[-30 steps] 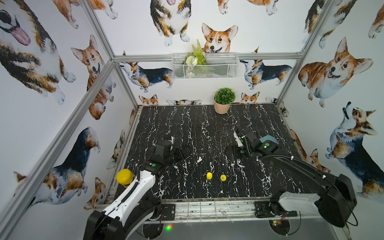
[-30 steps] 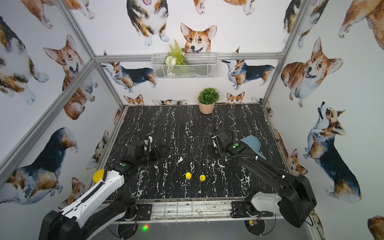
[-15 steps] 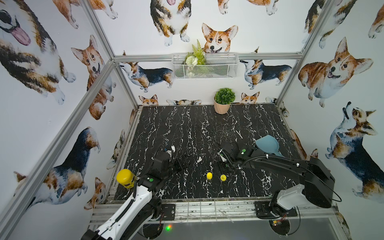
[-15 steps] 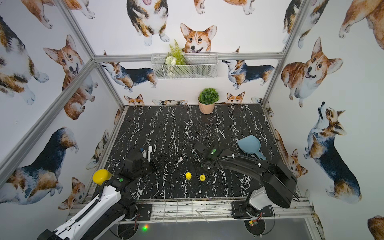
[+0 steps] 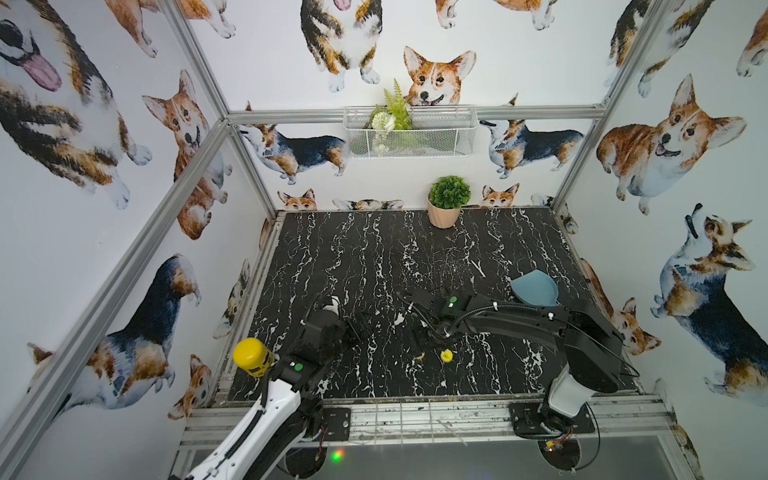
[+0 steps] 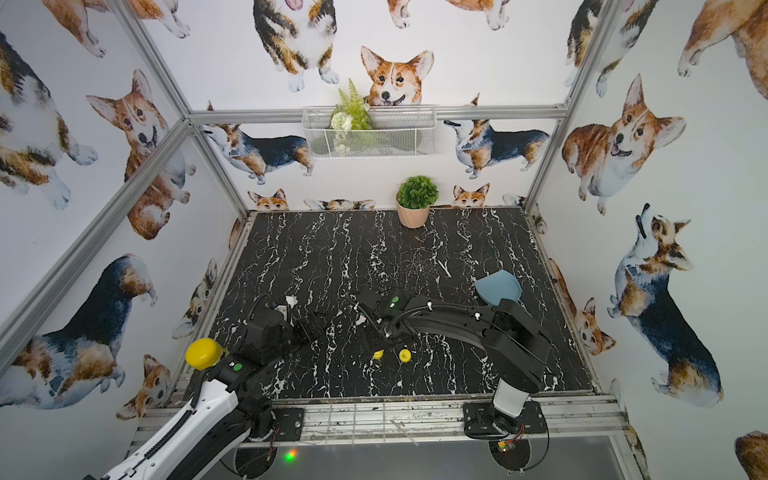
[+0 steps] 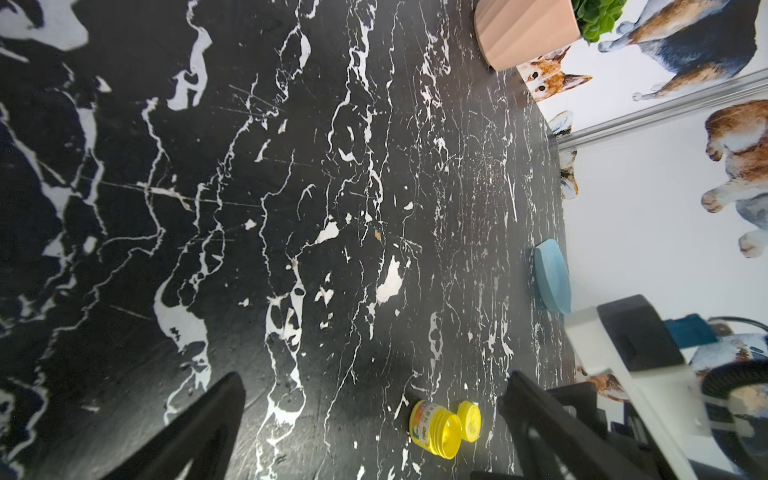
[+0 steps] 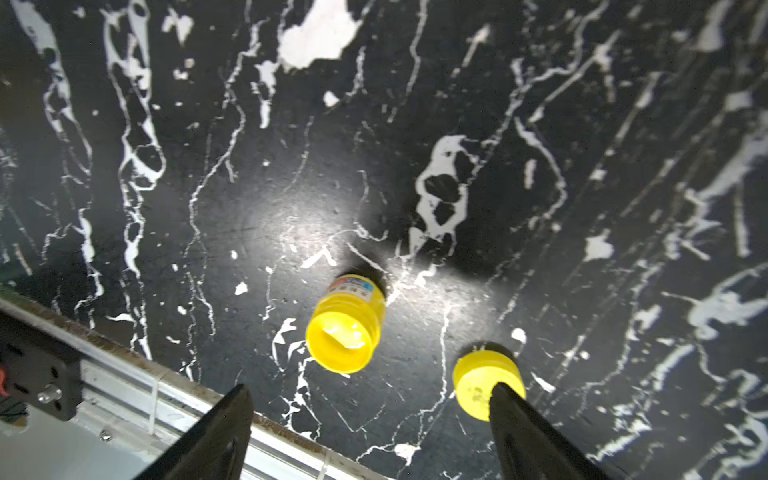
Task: Close the paint jar lid
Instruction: Pick up the lid from the center of the board.
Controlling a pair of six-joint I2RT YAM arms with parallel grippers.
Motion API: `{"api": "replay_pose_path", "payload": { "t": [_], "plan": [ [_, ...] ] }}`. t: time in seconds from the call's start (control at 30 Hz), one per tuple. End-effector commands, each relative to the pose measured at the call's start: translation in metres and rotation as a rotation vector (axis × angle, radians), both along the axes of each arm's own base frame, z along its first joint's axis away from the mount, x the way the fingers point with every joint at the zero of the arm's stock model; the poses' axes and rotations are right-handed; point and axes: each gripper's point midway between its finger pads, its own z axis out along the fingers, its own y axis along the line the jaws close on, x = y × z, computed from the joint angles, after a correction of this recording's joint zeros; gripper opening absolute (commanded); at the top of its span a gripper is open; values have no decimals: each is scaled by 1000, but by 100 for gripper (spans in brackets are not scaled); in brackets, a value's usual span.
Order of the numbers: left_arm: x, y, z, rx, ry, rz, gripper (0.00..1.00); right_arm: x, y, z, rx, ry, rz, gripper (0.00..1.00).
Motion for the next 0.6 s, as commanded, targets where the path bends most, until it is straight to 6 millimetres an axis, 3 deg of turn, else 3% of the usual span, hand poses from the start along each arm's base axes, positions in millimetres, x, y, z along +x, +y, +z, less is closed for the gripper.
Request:
{"api": "replay_pose_path", "payload": {
  "t": [0.0,0.17,0.33,0.57],
  "plan": [
    [-2,0,0,20,-9,-24,100,-5,-35,1,-96,-12,-73,91],
    [-3,-6,14,-12,-105,-72,100,-13,-60,4,-97,-5,-154,91],
    [-6,-12,22,-37,-181,-115,100,-16,-74,-12,-92,52,-214,89],
    [-4,-9,9,28,-131,-121,100,-14,-62,-33,-107,115,-207,79]
  ]
}}
